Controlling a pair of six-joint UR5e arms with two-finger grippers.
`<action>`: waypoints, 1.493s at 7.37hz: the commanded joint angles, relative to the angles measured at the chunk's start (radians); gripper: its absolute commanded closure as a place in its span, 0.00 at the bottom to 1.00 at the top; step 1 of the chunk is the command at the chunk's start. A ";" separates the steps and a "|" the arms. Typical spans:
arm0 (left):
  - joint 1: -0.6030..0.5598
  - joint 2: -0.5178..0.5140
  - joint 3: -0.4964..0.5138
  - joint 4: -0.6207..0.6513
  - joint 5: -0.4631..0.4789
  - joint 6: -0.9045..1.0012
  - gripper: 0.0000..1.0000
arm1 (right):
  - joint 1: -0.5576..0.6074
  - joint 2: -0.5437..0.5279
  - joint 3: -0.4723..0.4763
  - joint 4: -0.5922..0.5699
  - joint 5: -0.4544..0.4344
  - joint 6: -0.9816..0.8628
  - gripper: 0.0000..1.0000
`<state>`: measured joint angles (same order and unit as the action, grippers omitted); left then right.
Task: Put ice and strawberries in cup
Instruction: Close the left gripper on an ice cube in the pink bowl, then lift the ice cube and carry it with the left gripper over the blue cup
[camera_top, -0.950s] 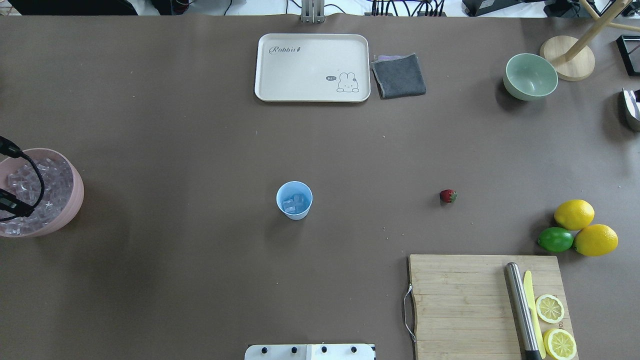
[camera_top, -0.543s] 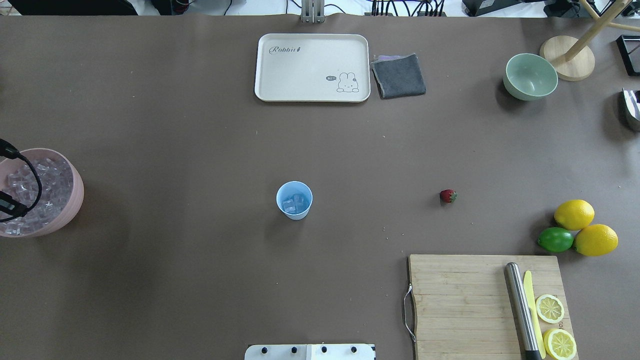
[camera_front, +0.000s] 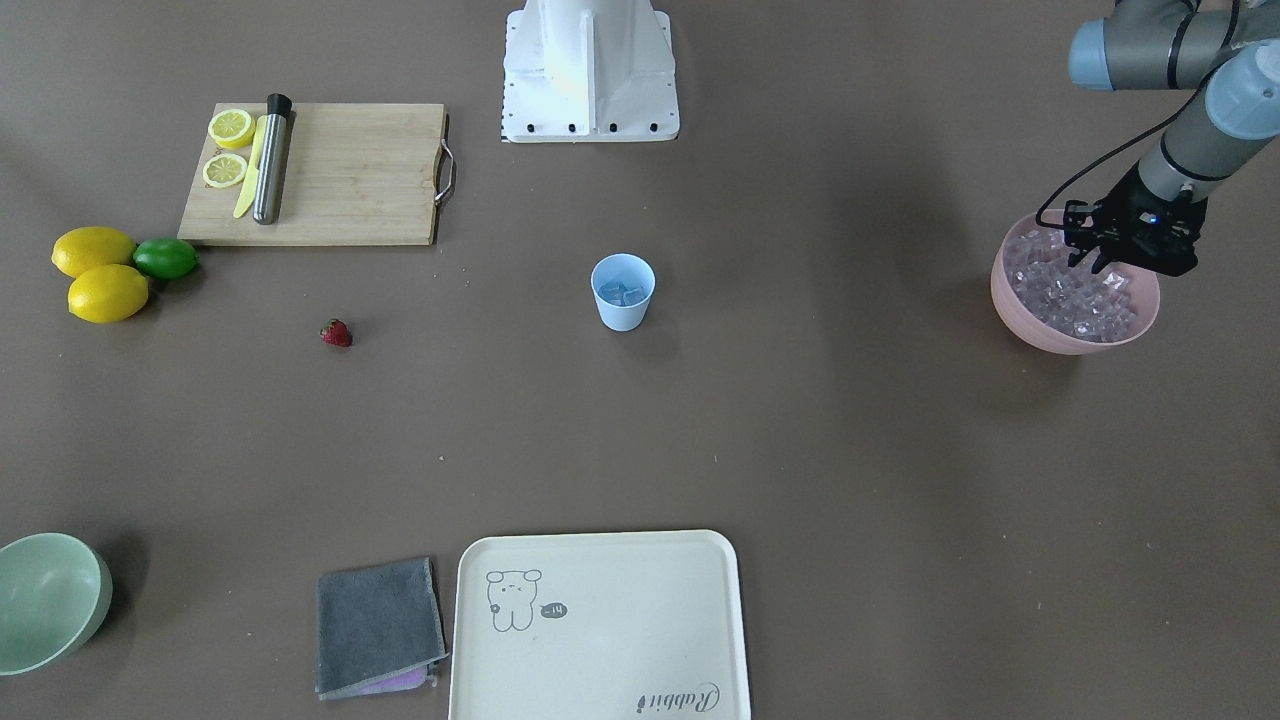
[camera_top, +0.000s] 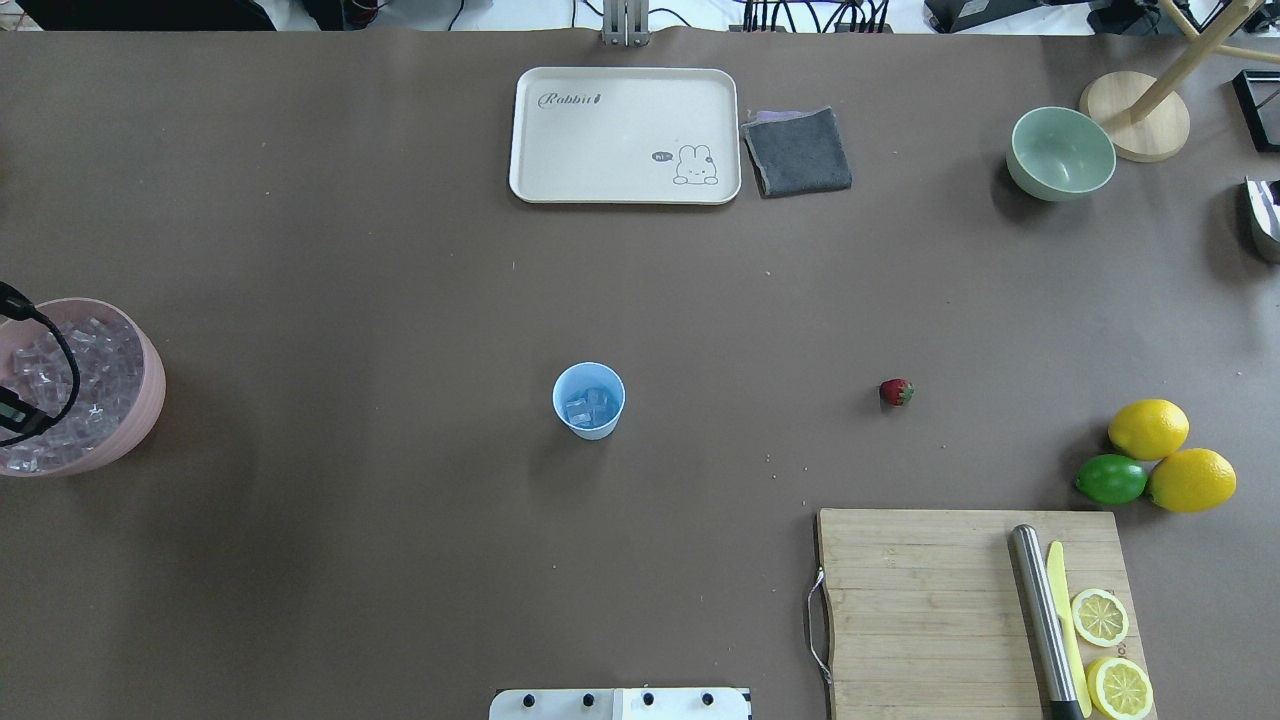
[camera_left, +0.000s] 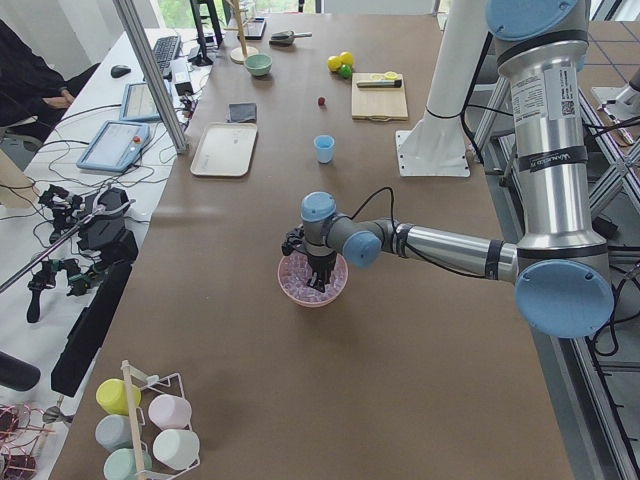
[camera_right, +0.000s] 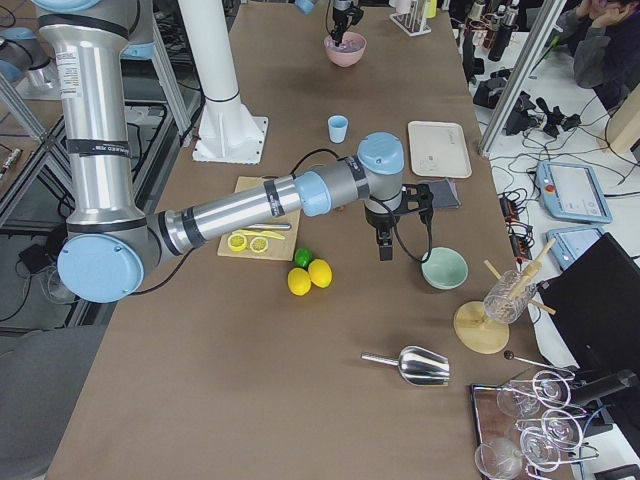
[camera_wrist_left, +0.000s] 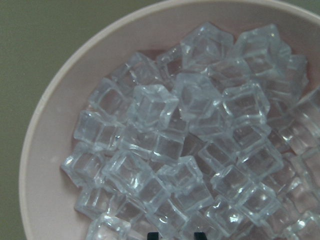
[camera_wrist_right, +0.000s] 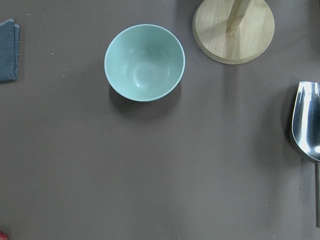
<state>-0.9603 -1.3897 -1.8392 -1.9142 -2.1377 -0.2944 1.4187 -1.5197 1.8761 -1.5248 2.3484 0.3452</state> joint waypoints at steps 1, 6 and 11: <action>-0.002 -0.003 -0.017 0.003 -0.005 0.001 1.00 | -0.001 -0.001 0.000 0.000 -0.001 0.000 0.00; -0.074 -0.272 -0.124 0.262 -0.042 -0.069 1.00 | -0.001 -0.005 -0.006 0.000 0.002 0.000 0.00; 0.200 -0.681 -0.098 0.241 0.045 -0.731 1.00 | -0.001 -0.004 -0.028 0.000 -0.001 0.000 0.00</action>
<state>-0.8482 -1.9896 -1.9504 -1.6645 -2.1552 -0.9096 1.4174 -1.5259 1.8558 -1.5248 2.3483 0.3451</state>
